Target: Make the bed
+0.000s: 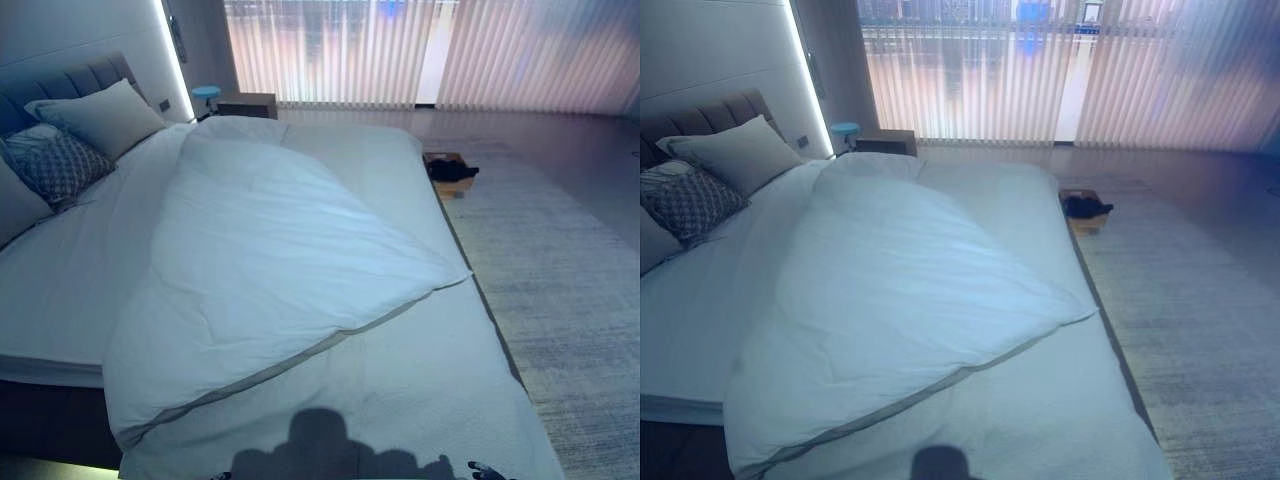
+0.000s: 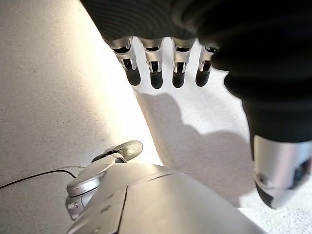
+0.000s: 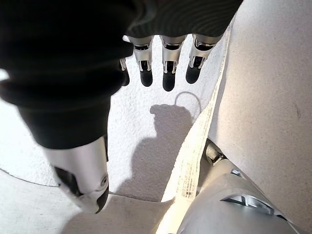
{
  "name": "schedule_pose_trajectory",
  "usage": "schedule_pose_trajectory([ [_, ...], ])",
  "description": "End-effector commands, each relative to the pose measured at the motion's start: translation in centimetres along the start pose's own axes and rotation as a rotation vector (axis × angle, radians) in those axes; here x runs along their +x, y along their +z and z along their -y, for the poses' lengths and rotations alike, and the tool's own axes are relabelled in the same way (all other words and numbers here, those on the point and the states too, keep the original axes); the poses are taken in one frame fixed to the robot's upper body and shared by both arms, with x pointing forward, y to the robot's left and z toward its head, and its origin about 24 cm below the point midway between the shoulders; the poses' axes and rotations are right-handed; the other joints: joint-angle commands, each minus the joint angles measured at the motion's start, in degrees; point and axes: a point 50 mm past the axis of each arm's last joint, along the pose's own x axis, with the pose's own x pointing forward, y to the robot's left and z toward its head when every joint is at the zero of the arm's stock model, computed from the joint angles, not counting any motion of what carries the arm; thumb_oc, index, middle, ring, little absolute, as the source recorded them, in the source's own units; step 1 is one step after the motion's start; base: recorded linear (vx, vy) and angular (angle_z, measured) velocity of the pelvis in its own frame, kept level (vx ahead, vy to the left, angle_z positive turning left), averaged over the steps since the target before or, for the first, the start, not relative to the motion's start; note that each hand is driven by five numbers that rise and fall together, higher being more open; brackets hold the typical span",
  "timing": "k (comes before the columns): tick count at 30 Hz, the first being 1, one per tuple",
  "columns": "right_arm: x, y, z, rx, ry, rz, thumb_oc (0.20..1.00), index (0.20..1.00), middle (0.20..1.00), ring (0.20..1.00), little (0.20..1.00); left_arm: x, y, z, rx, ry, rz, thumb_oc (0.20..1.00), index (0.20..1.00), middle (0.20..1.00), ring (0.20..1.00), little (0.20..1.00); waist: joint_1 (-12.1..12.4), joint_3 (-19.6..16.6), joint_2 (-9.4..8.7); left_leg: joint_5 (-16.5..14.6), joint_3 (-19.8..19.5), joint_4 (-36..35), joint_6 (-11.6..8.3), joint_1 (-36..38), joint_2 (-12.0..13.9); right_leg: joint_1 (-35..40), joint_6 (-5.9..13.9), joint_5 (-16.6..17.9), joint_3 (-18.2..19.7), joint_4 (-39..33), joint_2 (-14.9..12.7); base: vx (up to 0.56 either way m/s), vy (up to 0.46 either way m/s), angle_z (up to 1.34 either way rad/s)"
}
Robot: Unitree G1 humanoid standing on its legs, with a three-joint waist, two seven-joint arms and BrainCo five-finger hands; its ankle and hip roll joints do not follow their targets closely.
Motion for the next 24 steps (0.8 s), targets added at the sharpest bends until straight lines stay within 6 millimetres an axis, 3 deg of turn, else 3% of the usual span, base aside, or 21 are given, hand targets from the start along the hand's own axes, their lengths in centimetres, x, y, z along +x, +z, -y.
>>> schedule_pose_trajectory([
  [1,0.4,2.7,-0.6,0.100,-0.009,0.089,1.000,1.000,1.000,1.000,1.000,0.4,1.9,-1.4,-0.068,0.034,0.076,1.000,1.000,1.000,1.000,1.000,1.7,1.4,-3.16,-0.5,-3.0,1.3,0.98,-2.7,0.4,-1.1,4.59,-0.7,1.0,2.3,-3.7,0.00,0.000,0.00],
  [4,0.5,3.2,-0.4,0.157,-0.019,0.111,1.000,1.000,1.000,1.000,1.000,0.4,1.9,-1.8,-0.057,0.044,0.083,1.000,1.000,1.000,1.000,1.000,1.8,1.7,-3.24,-0.7,-3.1,1.9,0.99,-3.1,0.4,-1.4,4.48,-1.0,1.1,2.6,-3.7,0.03,-0.003,0.00],
  [6,0.4,7.1,0.3,0.310,-0.055,0.284,1.000,1.000,1.000,1.000,1.000,0.4,3.7,-3.7,-0.198,0.149,0.181,1.000,1.000,1.000,1.000,1.000,2.0,2.6,-3.53,-0.6,-3.0,2.3,0.95,-4.0,0.5,-2.3,4.44,-0.9,1.2,2.9,-3.7,0.02,-0.004,0.01],
  [7,0.4,7.0,0.3,0.310,-0.055,0.284,1.000,1.000,1.000,1.000,1.000,0.4,3.7,-3.7,-0.198,0.149,0.180,1.000,1.000,1.000,1.000,1.000,2.0,2.6,-3.54,-0.6,-3.0,2.3,0.94,-4.0,0.5,-2.3,4.44,-1.0,1.2,2.9,-3.7,-0.05,-0.013,0.01],
  [9,-0.8,11.8,1.2,0.350,-0.064,0.514,1.000,1.000,1.000,1.000,1.000,-0.1,7.1,-5.5,-0.291,0.213,0.369,1.000,1.000,1.000,1.000,1.000,2.0,4.3,-3.99,-0.4,-3.1,3.1,0.90,-5.5,0.5,-3.8,4.40,-0.9,1.6,3.5,-3.6,-0.07,-0.020,0.00],
  [10,-2.8,14.8,3.2,0.359,-0.103,0.711,1.000,1.000,1.000,1.000,1.000,-2.1,11.3,-7.5,-0.267,0.230,0.612,1.000,1.000,1.000,1.000,1.000,2.2,5.4,-4.24,-0.4,-3.5,3.5,1.07,-6.1,0.5,-4.0,4.45,-1.0,1.4,3.7,-3.6,0.00,0.000,0.00],
  [12,-5.3,18.0,5.1,0.360,-0.138,0.894,1.000,1.000,1.000,1.000,1.000,-4.5,14.5,-9.4,-0.304,0.248,0.805,1.000,1.000,1.000,1.000,1.000,2.2,6.8,-4.15,-0.3,-4.0,3.7,1.23,-6.7,0.5,-4.3,4.50,-1.3,1.0,4.3,-3.8,-0.01,-0.007,0.12],
  [13,-5.3,18.0,5.1,0.360,-0.138,0.894,1.000,1.000,1.000,1.000,1.000,-4.5,14.5,-9.4,-0.304,0.248,0.805,1.000,1.000,1.000,1.000,1.000,2.2,6.7,-4.17,-0.3,-4.0,3.7,1.23,-6.8,0.4,-4.4,4.51,-1.3,1.0,4.3,-3.8,-0.10,0.006,0.14],
  [14,-8.2,21.3,6.6,0.363,-0.173,1.088,1.000,1.000,1.000,1.000,1.000,-7.0,17.6,-11.0,-0.311,0.272,0.985,1.000,1.000,1.000,1.000,1.000,2.3,9.2,-3.74,-0.4,-4.1,4.4,1.36,-8.0,0.3,-5.9,4.35,-1.8,1.2,6.0,-4.0,-0.15,0.014,0.05],
  [15,-9.8,22.9,7.0,0.358,-0.181,1.178,1.000,1.000,1.000,1.000,1.000,-8.3,19.1,-11.4,-0.327,0.266,1.071,1.000,1.000,1.000,1.000,1.000,2.1,10.2,-3.65,-0.1,-4.1,4.7,1.51,-9.0,0.1,-7.3,4.31,-1.8,1.2,6.8,-4.5,-0.21,0.029,-0.02],
  [19,-14.1,27.8,7.1,0.355,-0.172,1.409,1.000,1.000,1.000,1.000,1.000,-11.2,23.5,-11.7,-0.412,0.218,1.281,1.000,1.000,1.000,1.000,1.000,1.9,14.3,-2.97,0.1,-3.6,7.1,1.75,-12.5,-0.2,-11.6,3.84,-2.0,2.1,9.6,-5.7,-0.16,0.034,-0.01],
  [20,-14.1,27.8,7.2,0.355,-0.173,1.410,1.000,1.000,1.000,1.000,1.000,-11.2,23.5,-11.8,-0.412,0.218,1.282,1.000,1.000,1.000,1.000,1.000,1.9,14.3,-2.99,0.0,-3.6,7.2,1.76,-12.7,-0.2,-11.8,3.83,-2.0,2.1,9.7,-5.7,-0.12,0.021,-0.07],
  [24,-16.3,31.3,6.5,0.397,-0.150,1.504,1.000,1.000,1.000,1.000,1.000,-12.3,27.5,-10.6,-0.527,0.130,1.367,1.000,1.000,1.000,1.000,1.000,1.7,18.2,-2.59,0.2,-4.1,11.1,1.79,-18.2,-0.9,-17.0,3.41,-2.0,2.7,13.0,-6.9,-0.16,0.021,0.00],
])
